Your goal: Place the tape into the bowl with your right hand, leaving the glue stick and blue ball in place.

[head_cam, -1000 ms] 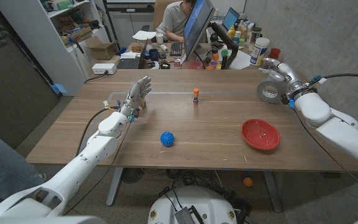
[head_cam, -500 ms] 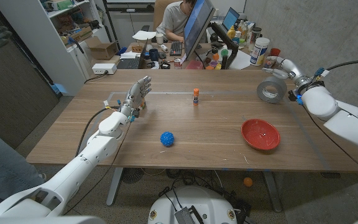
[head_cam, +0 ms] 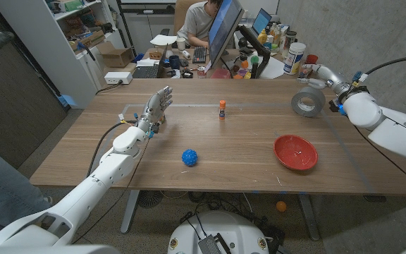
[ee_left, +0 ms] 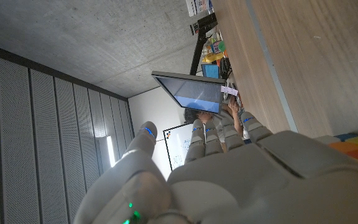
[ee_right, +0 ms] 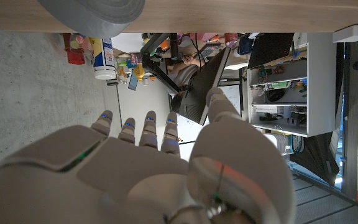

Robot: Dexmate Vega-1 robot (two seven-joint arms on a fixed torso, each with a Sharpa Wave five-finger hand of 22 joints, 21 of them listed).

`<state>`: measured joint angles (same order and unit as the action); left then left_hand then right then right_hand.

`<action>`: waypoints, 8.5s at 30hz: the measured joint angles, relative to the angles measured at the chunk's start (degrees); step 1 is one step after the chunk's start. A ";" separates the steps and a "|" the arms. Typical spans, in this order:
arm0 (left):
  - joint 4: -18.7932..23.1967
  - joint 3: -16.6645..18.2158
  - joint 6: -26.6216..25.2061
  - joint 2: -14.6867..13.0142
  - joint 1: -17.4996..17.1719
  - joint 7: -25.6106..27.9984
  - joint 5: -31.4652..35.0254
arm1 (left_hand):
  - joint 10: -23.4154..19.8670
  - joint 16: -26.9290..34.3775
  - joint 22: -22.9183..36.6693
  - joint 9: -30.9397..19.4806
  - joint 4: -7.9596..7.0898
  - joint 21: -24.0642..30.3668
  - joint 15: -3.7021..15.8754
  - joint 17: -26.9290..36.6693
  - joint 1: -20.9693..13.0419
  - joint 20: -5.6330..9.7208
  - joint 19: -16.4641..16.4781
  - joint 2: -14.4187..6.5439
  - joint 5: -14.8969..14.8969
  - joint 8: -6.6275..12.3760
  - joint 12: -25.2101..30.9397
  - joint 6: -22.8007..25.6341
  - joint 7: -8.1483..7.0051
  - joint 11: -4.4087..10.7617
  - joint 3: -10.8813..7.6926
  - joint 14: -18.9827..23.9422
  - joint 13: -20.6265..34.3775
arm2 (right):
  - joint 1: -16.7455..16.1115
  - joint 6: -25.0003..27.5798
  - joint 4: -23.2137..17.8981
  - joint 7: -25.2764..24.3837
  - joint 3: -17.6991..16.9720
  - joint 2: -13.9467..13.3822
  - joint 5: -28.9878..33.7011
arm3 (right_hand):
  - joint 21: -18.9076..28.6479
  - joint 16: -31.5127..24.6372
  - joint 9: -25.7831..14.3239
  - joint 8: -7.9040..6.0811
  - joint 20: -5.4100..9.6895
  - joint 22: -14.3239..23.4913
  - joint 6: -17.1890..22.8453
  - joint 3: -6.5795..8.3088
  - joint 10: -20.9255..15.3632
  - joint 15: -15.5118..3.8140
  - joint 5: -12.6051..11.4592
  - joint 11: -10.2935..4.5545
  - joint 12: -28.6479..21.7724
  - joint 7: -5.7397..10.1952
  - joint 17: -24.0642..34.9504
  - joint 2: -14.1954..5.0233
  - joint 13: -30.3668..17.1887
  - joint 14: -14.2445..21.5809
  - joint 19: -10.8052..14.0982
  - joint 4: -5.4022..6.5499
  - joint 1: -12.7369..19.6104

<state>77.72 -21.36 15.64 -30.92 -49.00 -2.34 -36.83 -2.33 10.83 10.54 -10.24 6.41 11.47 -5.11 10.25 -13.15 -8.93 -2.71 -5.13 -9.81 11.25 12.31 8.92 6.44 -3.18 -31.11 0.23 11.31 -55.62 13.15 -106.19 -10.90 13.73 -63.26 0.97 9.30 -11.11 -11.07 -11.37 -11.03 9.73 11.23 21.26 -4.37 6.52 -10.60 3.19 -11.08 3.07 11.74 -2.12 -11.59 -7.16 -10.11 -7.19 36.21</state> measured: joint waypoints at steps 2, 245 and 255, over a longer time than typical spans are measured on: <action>-0.03 -0.01 -0.04 0.02 0.00 0.01 -0.02 | 0.00 0.00 0.00 0.00 0.00 0.00 0.00 0.00 0.00 -0.09 -0.09 0.00 0.00 0.00 0.00 0.00 0.00 0.00 0.00 0.00 0.00 | 0.65 0.85 -0.29 0.59 0.64 -0.46 0.59 | 0.00 -0.15 0.00 0.00 0.42 0.00 0.00 0.00 0.00 -0.25 -0.22 0.00 0.00 0.00 0.00 0.21 0.00 0.25 0.03 0.00 -0.21; -2.93 -1.51 -2.78 -0.57 4.53 -3.38 0.55 | -1.21 0.00 -0.01 -0.28 0.55 0.00 -1.82 0.27 -0.16 -1.93 -0.92 -1.07 0.00 -0.23 0.21 2.76 -0.71 0.21 -0.27 0.20 0.27 | 3.49 30.20 -13.91 3.44 5.54 -6.71 6.63 | 16.96 -14.28 -7.96 -15.35 9.67 0.55 22.78 -1.20 -34.31 -8.09 -0.83 -4.43 -11.98 -0.81 6.77 2.70 -9.03 49.65 67.00 -3.31 17.55; -2.76 -1.81 -3.15 -0.78 4.82 -3.72 0.76 | -1.21 0.00 -0.01 -0.28 0.55 0.00 -1.83 0.27 -0.16 -1.93 -0.92 -1.07 0.00 -0.23 0.21 2.76 -0.71 0.21 -0.27 0.20 0.27 | -5.92 26.23 -16.30 0.41 -2.35 -10.75 2.33 | 16.75 -14.05 -7.96 -15.35 9.81 0.83 22.77 -1.20 -34.33 -8.42 -0.61 -6.50 -11.98 -0.80 6.94 2.70 -9.30 49.33 66.11 -3.31 17.55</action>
<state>74.96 -23.18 12.49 -31.70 -44.18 -6.06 -36.07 -3.53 10.83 10.52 -10.52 6.95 11.47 -6.93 10.52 -13.31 -10.86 -3.63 -6.20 -9.81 11.02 12.52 11.69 5.73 -2.97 -31.37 0.43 11.59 -61.54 39.38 -122.49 -10.49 11.38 -74.01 3.30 26.05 -25.16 -19.02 -26.71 -1.23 10.56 34.00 20.06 -38.70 -1.90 -11.21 -3.31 -23.06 2.26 18.67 0.58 -20.89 42.17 56.00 -10.50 53.76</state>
